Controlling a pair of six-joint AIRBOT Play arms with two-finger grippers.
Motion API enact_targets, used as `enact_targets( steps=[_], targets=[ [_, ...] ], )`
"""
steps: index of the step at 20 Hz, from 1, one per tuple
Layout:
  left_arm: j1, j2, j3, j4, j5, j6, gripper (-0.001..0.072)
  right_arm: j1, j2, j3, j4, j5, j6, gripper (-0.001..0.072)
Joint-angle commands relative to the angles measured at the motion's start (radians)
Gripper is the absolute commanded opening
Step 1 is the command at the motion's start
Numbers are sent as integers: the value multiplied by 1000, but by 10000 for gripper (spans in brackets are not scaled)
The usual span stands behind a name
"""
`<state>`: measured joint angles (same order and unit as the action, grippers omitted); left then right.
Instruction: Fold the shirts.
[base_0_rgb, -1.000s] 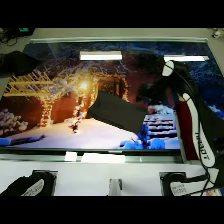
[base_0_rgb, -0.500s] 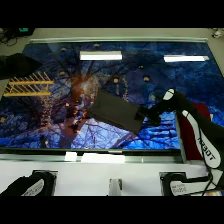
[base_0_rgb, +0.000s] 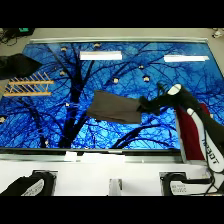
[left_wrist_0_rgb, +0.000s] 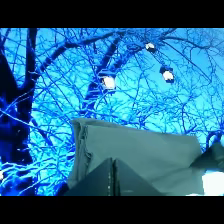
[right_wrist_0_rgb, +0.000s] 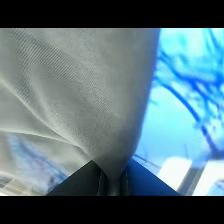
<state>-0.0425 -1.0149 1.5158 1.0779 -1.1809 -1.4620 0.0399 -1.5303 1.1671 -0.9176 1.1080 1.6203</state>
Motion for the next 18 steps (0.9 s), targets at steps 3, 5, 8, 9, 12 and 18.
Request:
enact_targets(
  steps=[3,5,8,9,12,18],
  targets=[
    [1,-14,-53,1,2,19,34,-236,110,268,-32,164,58,28],
    [0,-15,-81,0,4,31,34,-364,134,355,-36,241,101,28],
    [0,-14,-116,0,19,63,34,-517,161,434,-35,364,135,29],
    [0,-14,-124,0,20,64,33,-554,174,446,-35,381,136,29],
    [0,-13,-128,0,18,63,34,-663,227,450,-35,375,156,29],
    [0,-13,-128,0,18,71,34,-834,302,450,-72,489,183,29]
  ],
)
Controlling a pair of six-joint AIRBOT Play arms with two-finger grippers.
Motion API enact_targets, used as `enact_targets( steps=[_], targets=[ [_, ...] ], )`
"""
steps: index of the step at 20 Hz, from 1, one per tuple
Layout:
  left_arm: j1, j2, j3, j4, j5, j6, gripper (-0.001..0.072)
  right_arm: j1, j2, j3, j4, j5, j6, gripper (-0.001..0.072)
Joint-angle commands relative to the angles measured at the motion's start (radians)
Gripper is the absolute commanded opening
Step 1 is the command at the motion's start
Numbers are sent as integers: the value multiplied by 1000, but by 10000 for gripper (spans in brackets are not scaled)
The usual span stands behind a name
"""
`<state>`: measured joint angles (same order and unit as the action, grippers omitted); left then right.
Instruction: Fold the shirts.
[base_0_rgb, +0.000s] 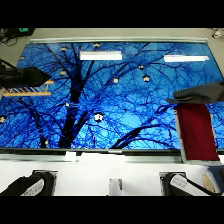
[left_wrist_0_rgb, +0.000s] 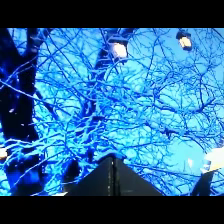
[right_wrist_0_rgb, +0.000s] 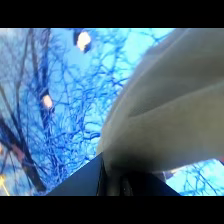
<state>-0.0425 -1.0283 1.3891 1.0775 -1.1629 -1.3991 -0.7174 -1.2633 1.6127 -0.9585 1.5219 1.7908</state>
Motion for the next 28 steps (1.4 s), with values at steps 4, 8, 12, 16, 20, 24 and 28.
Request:
enact_targets(
  steps=[4,8,12,16,20,24,28],
  targets=[
    [-2,1,-2,-4,-2,23,34,-134,66,4,-190,167,43,29],
    [-2,3,-2,-4,-1,26,34,-133,77,-16,-419,304,-6,29],
    [-2,6,-2,-4,-2,27,34,-133,190,-266,-603,304,-31,29],
    [-2,6,-2,-4,-1,27,34,-133,250,-557,-616,233,0,30],
    [-2,10,-1,-4,-2,26,34,-133,250,-649,-641,154,6,30],
    [-2,10,-1,-5,-2,26,34,-133,250,-654,-641,82,37,79],
    [-2,10,-1,-23,0,26,34,-133,250,-646,-637,68,-22,620]
  ],
)
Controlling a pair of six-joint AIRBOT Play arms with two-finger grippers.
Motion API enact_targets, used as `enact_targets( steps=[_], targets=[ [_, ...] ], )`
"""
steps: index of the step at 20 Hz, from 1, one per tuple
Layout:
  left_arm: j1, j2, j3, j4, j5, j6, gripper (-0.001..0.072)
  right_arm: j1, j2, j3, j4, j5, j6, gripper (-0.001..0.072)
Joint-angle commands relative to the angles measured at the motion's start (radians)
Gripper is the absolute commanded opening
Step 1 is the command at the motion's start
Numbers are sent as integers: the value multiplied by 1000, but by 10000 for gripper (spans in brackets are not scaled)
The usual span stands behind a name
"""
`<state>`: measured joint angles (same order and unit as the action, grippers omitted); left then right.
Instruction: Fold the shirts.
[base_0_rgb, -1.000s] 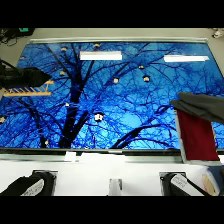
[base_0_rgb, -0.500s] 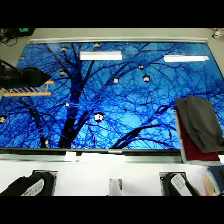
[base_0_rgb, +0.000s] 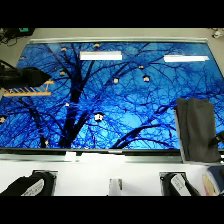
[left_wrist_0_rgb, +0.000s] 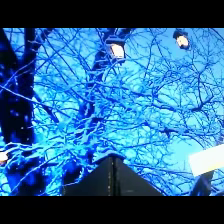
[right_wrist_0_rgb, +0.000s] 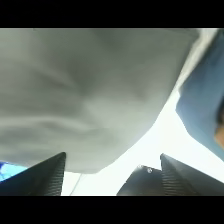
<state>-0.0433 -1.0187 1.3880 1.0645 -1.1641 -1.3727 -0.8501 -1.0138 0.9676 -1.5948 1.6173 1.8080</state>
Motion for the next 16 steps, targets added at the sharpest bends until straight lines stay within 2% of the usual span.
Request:
enact_targets(
  steps=[1,4,5,8,10,12,13,14,15,16],
  targets=[
    [-1,0,1,-10,4,0,34,0,1,19,0,-45,-72,620],
    [-5,-3,18,10,10,0,31,4,1,156,95,-126,-180,619],
    [-21,-11,39,66,10,-2,30,26,1,230,133,-186,-198,619],
    [-133,-82,145,475,-47,-99,29,217,0,436,163,-418,-188,619],
    [-209,-156,177,732,-90,-180,30,434,-16,502,143,-472,-161,619],
    [-224,-241,175,755,-125,-236,52,659,-67,504,90,-410,-85,622],
    [-224,-288,168,734,-186,-270,256,749,-114,504,60,-339,-43,625],
    [-224,-329,162,707,-286,-272,533,804,-162,504,58,-263,-15,665],
    [-224,-361,144,689,-386,-250,648,839,-212,504,74,-187,-4,682],
    [-224,-356,97,689,-386,-246,647,857,-252,504,95,-137,-4,682]
  ],
)
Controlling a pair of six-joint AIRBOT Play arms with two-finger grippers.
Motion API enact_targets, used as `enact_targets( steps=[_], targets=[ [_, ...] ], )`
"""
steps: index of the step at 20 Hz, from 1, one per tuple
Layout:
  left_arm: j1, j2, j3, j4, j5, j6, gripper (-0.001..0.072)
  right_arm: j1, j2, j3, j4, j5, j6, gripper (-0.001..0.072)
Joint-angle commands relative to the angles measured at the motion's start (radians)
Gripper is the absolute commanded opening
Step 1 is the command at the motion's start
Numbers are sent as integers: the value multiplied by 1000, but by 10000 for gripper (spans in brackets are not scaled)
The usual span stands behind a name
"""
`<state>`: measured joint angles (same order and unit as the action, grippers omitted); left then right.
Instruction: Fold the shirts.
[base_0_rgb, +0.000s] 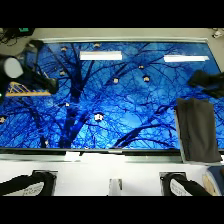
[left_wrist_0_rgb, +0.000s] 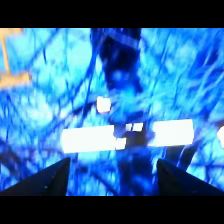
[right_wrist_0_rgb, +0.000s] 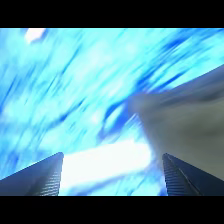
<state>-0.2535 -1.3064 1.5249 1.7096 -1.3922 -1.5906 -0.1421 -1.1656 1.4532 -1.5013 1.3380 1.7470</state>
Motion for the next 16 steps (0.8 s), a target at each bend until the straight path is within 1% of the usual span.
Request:
enact_targets(
  steps=[1,2,3,4,7,16],
  targets=[
    [-13,-34,-106,43,-87,-47,645,159,-132,19,7,177,57,682],
    [-13,7,-166,44,-14,-79,617,159,-149,18,6,194,57,681],
    [-13,47,-214,45,41,-97,609,159,-153,18,6,195,57,680],
    [-13,69,-238,45,61,-99,609,159,-153,18,6,190,57,679],
    [-13,71,-241,45,57,-98,610,159,-153,18,7,168,57,679],
    [-13,70,-241,45,58,-99,610,159,-153,18,7,169,57,679]
  ],
)
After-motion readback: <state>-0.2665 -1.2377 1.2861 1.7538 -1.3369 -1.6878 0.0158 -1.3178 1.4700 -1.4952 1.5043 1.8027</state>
